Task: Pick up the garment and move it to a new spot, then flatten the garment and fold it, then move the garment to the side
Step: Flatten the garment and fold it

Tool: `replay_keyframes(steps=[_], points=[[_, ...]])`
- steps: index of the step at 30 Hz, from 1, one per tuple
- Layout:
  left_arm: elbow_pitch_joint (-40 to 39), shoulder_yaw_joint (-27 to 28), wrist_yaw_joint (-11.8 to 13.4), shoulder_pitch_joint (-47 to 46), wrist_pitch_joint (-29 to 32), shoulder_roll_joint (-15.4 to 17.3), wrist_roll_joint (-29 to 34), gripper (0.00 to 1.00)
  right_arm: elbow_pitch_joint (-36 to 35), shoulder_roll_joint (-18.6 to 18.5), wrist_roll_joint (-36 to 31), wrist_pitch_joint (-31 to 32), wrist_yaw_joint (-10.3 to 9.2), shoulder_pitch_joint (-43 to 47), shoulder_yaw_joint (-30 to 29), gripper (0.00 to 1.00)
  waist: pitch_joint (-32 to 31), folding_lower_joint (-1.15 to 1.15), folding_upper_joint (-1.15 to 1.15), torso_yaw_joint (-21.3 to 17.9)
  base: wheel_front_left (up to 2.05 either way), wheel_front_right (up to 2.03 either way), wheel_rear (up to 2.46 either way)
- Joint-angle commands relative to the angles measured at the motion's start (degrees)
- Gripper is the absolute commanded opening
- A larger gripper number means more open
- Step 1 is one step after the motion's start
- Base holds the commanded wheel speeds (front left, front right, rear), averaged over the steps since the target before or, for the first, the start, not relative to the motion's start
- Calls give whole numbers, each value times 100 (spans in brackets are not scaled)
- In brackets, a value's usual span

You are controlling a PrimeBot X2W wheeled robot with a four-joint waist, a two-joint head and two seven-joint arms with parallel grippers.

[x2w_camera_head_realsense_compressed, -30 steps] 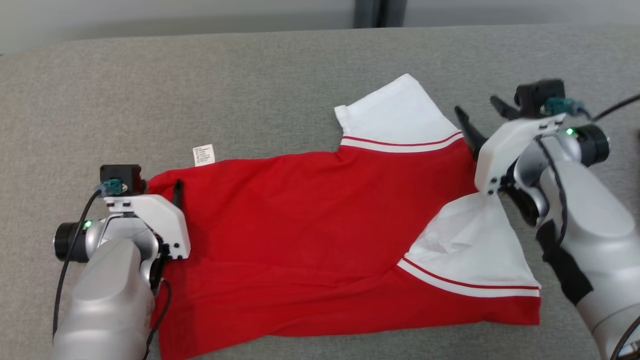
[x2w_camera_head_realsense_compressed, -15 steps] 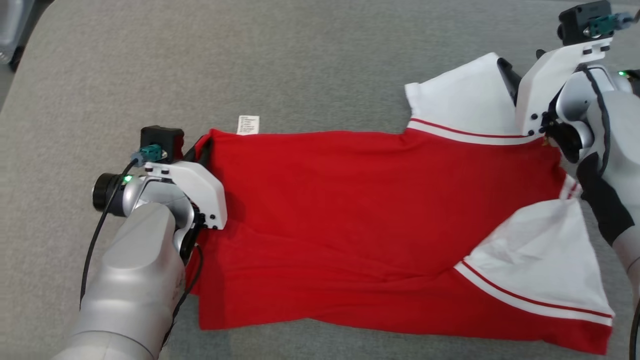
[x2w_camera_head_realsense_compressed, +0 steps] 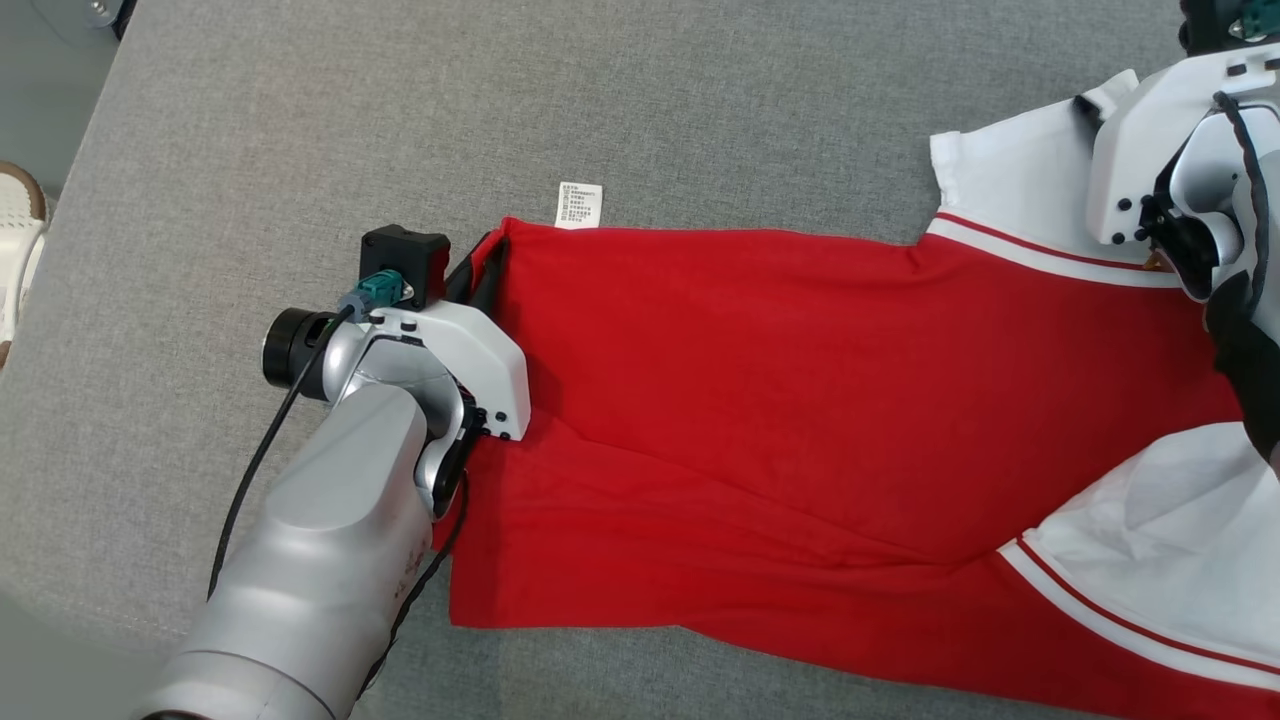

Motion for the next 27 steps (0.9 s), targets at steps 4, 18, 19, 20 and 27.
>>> replay_keyframes(steps=[4, 18, 19, 20, 27], points=[[141, -122, 193, -184, -210, 33, -188, 0, 67, -140, -167, -372, -3, -67, -115, 0, -43, 0, 0, -89, 0, 0, 0], [219, 208, 483, -81, -553, 266, -61, 0, -89, 61, 189, -1910, -3, 364, -458, 0, -665, 0, 0, -700, 0, 0, 0], [166, 240, 495, -1, -548, 306, -27, 0, -142, 86, 249, -1963, -3, 433, -426, 0, -710, 0, 0, -749, 0, 0, 0], [91, 281, 496, 61, -549, 352, 15, 0, -209, 116, 318, -2017, -3, 521, -392, 0, -764, 0, 0, -796, 0, 0, 0], [-193, 482, 462, 631, -551, 574, 236, 0, -811, 195, 823, -2239, -3, 1266, 39, 0, -1177, 0, 0, -1031, 0, 0, 0]])
